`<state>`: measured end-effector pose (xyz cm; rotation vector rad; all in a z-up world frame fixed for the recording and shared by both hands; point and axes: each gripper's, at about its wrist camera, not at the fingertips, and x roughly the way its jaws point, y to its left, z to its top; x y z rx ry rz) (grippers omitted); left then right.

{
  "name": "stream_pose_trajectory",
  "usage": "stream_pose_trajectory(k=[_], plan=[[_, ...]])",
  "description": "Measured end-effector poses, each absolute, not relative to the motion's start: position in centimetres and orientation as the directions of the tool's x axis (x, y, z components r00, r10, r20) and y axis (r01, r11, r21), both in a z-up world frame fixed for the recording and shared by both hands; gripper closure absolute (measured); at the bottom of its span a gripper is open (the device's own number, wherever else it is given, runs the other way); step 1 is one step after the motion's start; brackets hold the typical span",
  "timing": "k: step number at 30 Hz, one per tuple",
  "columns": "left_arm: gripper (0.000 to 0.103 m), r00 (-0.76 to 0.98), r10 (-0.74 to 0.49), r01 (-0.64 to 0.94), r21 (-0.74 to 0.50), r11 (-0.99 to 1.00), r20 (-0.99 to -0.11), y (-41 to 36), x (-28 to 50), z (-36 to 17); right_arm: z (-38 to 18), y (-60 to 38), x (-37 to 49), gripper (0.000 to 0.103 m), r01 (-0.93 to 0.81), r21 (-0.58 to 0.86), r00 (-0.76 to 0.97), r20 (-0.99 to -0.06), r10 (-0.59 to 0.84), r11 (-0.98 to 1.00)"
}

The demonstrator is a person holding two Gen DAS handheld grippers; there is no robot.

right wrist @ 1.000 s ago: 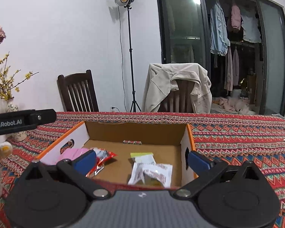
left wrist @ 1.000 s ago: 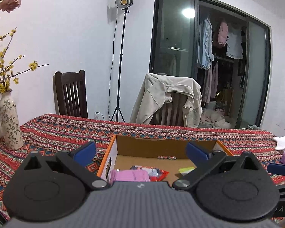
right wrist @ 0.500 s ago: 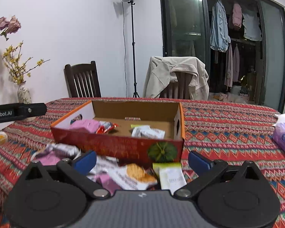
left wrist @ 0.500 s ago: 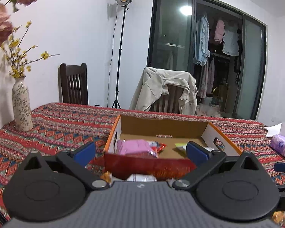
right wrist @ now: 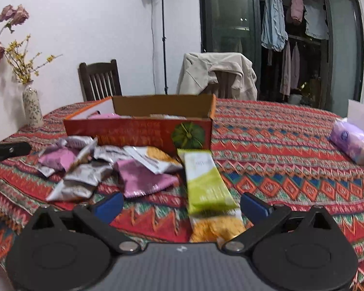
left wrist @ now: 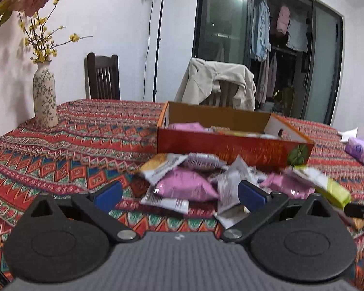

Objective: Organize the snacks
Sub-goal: 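Move both tools back over the remaining snack pile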

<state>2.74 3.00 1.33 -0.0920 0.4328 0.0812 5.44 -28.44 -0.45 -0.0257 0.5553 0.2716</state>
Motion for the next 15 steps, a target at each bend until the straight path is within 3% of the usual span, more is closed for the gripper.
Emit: stream_pose_trajectory(k=[12,15], plan=[[0.0,0.894,0.064,-0.102,-0.062,0.993,-0.443,2.8,3.1,0.8,-1.0,-28.5,8.4,0.002,-0.253,0.0,0.797,-0.566,0.209,0.968],[0.0,0.893,0.07,-0.108,-0.061,0.992,-0.445,2.9,3.1,0.8,-1.1,-28.2,9.9,0.009,-0.262,-0.018,0.787,-0.582,0.203,0.965]])
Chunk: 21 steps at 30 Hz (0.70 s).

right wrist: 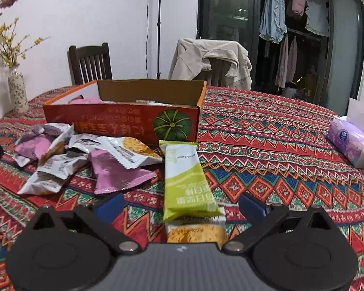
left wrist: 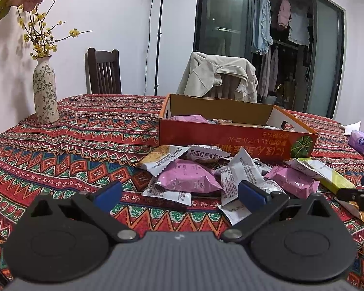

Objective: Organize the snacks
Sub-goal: 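Move both tools back over the remaining snack pile, then grasp a yellow-green bar packet with the right tool while the left tool grasps a white wrapper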

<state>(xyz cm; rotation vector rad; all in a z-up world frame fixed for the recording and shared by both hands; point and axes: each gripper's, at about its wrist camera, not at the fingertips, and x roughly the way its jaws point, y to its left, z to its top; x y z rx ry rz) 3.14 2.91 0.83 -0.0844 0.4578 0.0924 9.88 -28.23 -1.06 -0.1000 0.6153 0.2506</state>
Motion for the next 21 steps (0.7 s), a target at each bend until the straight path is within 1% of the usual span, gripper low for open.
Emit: stream_pose_trajectory(k=[2,3,5,6,8,10,13,18,21], plan=[[0.0,0.892,0.075,-0.113,-0.059,0.992,-0.446,3.0,3.2,0.8,-1.1,-28.0,10.9,0.017,-0.275,-0.025,0.776,-0.595,0.207,0.961],[0.0,0.891,0.076,-0.115,-0.059,0.992,-0.448,3.0,3.2,0.8,-1.2,-27.9,11.3,0.019,-0.277,-0.027,0.772,-0.601,0.206,0.96],[0.0,0.889,0.081,-0.119,-0.059,0.991,-0.45,3.0,3.2,0.8,-1.2,-27.6,12.4,0.026,-0.281,-0.037,0.763,-0.614,0.2,0.959],[0.0,0.889,0.082,-0.121,-0.059,0.991,-0.451,3.0,3.2,0.8,-1.3,-27.5,12.9,0.029,-0.283,-0.04,0.758,-0.621,0.198,0.958],[0.0,0.888,0.083,-0.123,-0.059,0.991,-0.453,3.1,3.3,0.8,-1.5,-27.4,14.0,0.038,-0.283,-0.033,0.745,-0.637,0.198,0.959],[0.0,0.887,0.083,-0.124,-0.06,0.99,-0.455,3.1,3.3,0.8,-1.7,-27.4,15.1,0.045,-0.27,-0.012,0.731,-0.653,0.198,0.963],[0.0,0.885,0.084,-0.124,-0.057,0.991,-0.459,3.1,3.4,0.7,-2.3,-27.3,16.1,0.058,-0.265,0.01,0.717,-0.667,0.204,0.964],[0.0,0.88,0.089,-0.13,-0.056,0.99,-0.466,3.2,3.8,0.6,-2.7,-27.3,16.0,0.064,-0.257,0.036,0.731,-0.646,0.219,0.966],[0.0,0.879,0.091,-0.132,-0.055,0.99,-0.468,3.3,4.0,0.5,-2.7,-27.7,15.4,0.065,-0.228,0.063,0.77,-0.599,0.22,0.972]])
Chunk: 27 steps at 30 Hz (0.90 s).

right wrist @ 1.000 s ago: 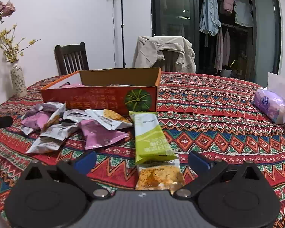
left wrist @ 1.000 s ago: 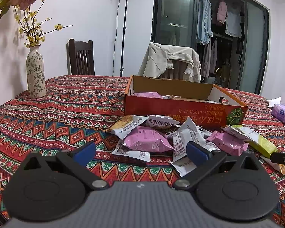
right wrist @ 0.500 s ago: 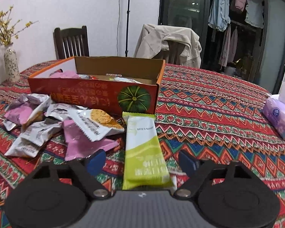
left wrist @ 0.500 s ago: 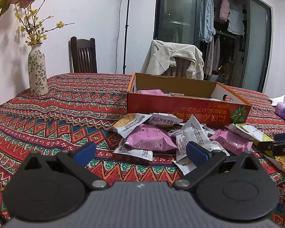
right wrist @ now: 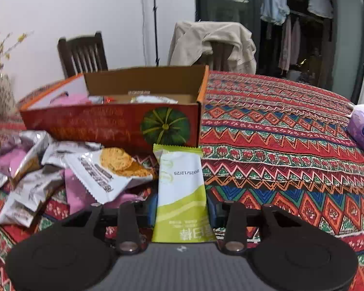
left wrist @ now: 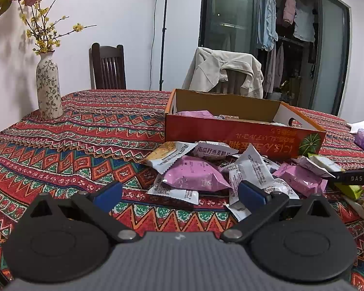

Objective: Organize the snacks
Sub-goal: 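Grasp a yellow-green bar packet with the right tool while the left tool grasps a white wrapper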

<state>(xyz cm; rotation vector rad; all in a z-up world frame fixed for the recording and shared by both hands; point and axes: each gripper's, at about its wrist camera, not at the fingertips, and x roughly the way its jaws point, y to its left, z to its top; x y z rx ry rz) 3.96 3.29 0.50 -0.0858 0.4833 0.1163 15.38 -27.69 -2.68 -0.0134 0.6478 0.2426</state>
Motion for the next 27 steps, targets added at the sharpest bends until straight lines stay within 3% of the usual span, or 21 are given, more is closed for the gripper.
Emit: stream_pose_trajectory(k=[7,14,27], plan=[[0.0,0.877,0.109,-0.146,-0.043,0.988,-0.469,3.7,5.6,1.1,-1.3,-29.5,13.8,0.066,-0.183,0.135,0.864,-0.451,0.224,0.974],[0.0,0.862,0.141,-0.157,0.008,0.988,-0.487,3.7,8.7,1.7,-1.5,-29.9,13.7,0.065,-0.168,0.143,0.867,-0.449,0.216,0.975],[0.0,0.753,0.209,-0.212,0.071,0.975,-0.623,5.8,15.8,-0.2,-1.7,-30.1,13.6,0.065,-0.142,0.148,0.869,-0.455,0.195,0.979]])
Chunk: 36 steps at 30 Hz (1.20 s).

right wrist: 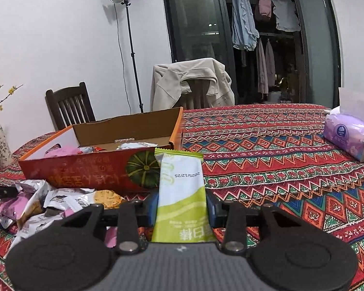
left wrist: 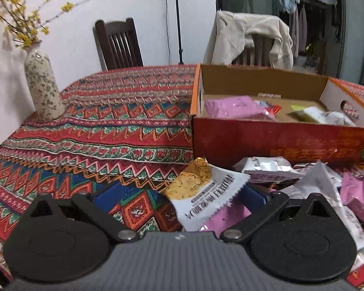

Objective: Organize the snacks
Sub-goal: 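Grasp a yellow-green bar packet with the right tool while the left tool grasps a white wrapper, then carry both packets over the orange box and open both tools to drop them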

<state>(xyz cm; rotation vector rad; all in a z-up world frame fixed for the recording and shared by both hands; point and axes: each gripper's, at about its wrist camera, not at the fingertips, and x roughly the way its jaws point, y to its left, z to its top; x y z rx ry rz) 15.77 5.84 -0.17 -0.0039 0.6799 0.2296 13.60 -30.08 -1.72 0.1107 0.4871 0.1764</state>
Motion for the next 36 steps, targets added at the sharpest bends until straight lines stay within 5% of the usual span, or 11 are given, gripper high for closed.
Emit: stream_pose_trajectory(k=[5,9,17,36], plan=[[0.001,0.765,0.182,-0.216,0.021,0.976,-0.618,6.9,17.0,-0.3,-1.8,-30.0,13.7,0.065,-0.139,0.146,0.867,-0.46,0.191,0.98],[0.028,0.757,0.163,-0.23,-0.025,0.973,-0.632,7.8,17.5,-0.7,-1.8,-30.0,13.7,0.065,-0.137,0.144,0.868,-0.46,0.189,0.98],[0.05,0.785,0.123,-0.225,-0.095,0.97,-0.607,8.9,17.7,-0.7,-1.9,-30.0,13.8,0.065,-0.14,0.137,0.866,-0.463,0.189,0.981],[0.056,0.861,0.139,-0.218,-0.107,0.97,-0.49,8.8,13.8,2.0,-0.8,-29.8,12.6,0.065,-0.159,0.105,0.905,-0.382,0.188,0.982]])
